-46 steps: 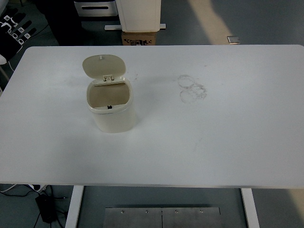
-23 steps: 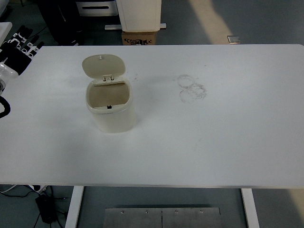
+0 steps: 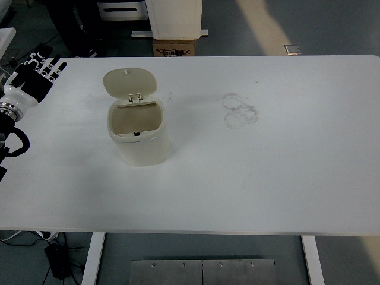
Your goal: Open trash can
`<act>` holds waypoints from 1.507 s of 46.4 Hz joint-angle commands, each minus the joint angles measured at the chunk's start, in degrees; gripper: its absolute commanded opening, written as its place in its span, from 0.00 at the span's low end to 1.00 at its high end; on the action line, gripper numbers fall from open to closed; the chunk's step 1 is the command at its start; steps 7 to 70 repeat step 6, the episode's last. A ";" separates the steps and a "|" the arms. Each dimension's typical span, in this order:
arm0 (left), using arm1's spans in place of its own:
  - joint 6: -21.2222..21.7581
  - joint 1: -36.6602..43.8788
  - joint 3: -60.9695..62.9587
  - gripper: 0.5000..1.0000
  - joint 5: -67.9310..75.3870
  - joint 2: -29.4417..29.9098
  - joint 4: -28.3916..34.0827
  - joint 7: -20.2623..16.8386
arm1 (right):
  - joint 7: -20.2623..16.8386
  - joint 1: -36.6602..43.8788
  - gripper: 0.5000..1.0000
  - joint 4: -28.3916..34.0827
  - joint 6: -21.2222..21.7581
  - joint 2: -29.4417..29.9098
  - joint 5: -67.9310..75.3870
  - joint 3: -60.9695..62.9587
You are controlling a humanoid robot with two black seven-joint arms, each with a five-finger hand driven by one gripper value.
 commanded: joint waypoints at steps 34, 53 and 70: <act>-0.02 0.27 0.00 1.00 0.05 -0.82 0.02 0.01 | -0.09 0.00 0.98 0.00 0.00 0.00 0.04 0.29; -0.02 0.27 0.00 1.00 0.05 -0.82 0.02 0.01 | -0.09 0.00 0.98 0.00 0.00 0.00 0.04 0.29; -0.02 0.27 0.00 1.00 0.05 -0.82 0.02 0.01 | -0.09 0.00 0.98 0.00 0.00 0.00 0.04 0.29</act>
